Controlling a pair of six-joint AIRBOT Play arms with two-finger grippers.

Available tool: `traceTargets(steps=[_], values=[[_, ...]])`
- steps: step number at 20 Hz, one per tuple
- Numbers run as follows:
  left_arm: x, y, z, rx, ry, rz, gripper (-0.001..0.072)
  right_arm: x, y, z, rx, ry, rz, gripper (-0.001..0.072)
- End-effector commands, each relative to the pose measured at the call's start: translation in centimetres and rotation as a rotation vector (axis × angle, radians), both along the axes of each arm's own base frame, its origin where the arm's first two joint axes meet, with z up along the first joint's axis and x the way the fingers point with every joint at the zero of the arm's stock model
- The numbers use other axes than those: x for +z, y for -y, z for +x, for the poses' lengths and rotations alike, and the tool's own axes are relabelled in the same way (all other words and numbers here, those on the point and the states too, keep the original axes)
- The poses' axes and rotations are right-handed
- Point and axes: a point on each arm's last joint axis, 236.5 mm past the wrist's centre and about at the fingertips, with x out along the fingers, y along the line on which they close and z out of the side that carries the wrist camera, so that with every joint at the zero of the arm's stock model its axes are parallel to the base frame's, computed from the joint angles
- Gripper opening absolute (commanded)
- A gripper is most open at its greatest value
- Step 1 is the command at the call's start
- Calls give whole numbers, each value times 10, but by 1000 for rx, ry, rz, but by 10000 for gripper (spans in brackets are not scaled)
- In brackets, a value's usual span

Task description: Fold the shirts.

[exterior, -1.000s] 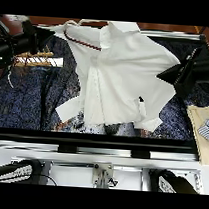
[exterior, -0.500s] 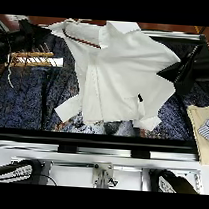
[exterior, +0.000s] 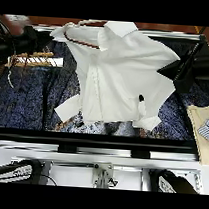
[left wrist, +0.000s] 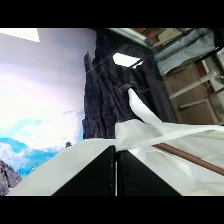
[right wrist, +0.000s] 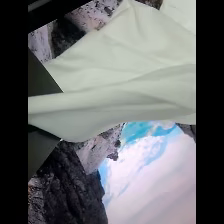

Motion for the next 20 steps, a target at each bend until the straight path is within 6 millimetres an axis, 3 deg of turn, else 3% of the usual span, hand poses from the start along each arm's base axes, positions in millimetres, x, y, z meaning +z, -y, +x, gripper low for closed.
traceTargets(steps=[1,6,8,12,17,20], values=[[-12,-3,-1,-2,-21,50,42,3,0,3,-9,13,8,68],[-14,-4,-1,-2,-24,58,42,6,-5,2,4,16,30,68],[-3,1,-2,-10,-11,4,43,1,0,2,-5,5,6,68],[44,12,-5,-36,81,-156,43,-21,3,-2,12,-94,-23,68],[105,20,-12,-51,215,-169,43,-36,2,6,19,-146,-21,68],[131,36,-19,-73,275,-175,42,-42,-18,6,69,-151,-30,68]])
